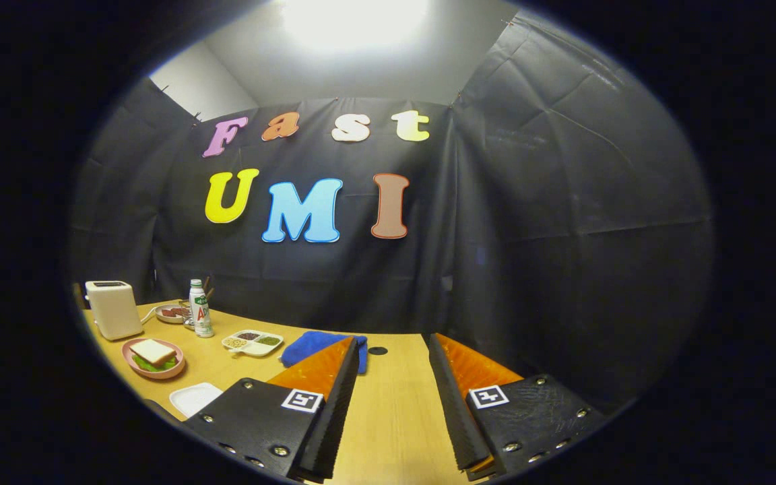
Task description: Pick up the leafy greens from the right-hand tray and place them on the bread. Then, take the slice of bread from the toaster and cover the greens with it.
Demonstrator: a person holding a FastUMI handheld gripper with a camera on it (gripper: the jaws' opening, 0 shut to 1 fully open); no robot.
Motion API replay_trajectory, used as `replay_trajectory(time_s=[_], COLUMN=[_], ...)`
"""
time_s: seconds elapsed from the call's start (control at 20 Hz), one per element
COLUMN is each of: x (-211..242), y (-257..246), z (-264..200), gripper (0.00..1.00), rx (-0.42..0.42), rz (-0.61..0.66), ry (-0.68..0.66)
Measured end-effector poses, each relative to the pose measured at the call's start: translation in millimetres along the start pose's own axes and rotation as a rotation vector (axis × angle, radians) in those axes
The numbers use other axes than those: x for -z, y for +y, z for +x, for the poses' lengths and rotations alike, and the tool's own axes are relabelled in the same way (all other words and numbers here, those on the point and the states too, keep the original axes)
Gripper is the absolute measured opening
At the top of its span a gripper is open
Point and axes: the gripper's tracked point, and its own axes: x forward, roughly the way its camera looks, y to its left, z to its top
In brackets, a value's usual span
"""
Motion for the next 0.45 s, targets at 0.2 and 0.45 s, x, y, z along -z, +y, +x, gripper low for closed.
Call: replay_trajectory(time_s=[0.2,0.45], x=[12,48], y=[-32,-73], z=[20,45], gripper=[0.64,0.65], rx=[-0.024,0.080], rz=[-0.008,-0.066], ry=[-0.097,-0.119])
